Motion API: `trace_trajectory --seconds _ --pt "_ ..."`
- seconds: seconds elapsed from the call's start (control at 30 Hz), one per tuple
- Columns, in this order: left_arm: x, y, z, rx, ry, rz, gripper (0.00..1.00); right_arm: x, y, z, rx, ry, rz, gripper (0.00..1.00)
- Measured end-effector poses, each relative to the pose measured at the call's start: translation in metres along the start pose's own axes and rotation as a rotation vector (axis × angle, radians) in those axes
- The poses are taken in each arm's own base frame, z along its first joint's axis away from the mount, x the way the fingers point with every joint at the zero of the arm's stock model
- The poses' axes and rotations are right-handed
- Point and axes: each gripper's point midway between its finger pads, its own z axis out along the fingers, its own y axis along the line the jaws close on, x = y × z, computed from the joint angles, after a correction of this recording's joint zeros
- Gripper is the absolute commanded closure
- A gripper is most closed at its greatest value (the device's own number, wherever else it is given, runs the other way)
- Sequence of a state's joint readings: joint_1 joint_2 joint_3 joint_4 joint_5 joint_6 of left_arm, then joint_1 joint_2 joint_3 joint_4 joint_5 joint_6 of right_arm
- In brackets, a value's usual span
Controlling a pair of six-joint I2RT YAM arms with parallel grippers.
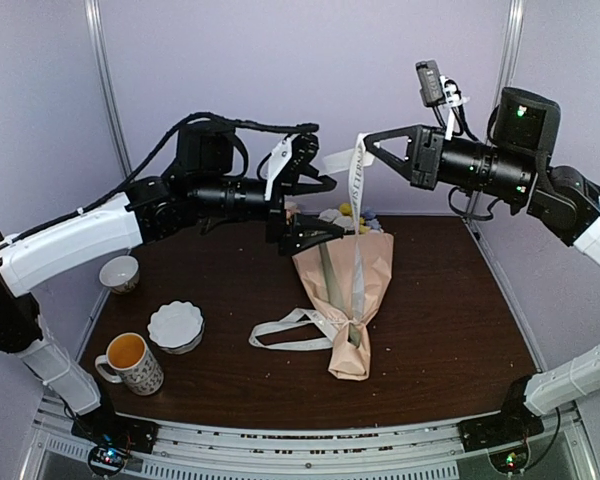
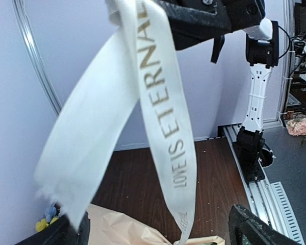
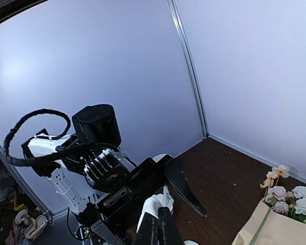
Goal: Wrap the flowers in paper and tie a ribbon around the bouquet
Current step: Pass from the right arm to the left
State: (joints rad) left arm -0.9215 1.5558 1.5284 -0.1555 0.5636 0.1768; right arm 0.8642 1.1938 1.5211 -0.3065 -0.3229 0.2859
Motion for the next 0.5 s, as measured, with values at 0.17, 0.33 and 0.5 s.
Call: trace_trajectory --seconds 0.17,0.33,0.5 --pt "-0.002 -0.002 0.023 0.043 -0.021 -0.017 0.29 0.006 0.000 0.009 -0.005 0.021 -0.007 1.00" --pt "0.020 0.002 0.049 0.056 0.017 -0.079 1.00 0.005 0.002 0.009 -0.008 0.020 -0.014 1.00" --pt "0.024 0.015 0.052 -0.017 0.028 -0.104 1.00 0.009 -0.002 0.001 0.019 0.022 -0.015 0.63"
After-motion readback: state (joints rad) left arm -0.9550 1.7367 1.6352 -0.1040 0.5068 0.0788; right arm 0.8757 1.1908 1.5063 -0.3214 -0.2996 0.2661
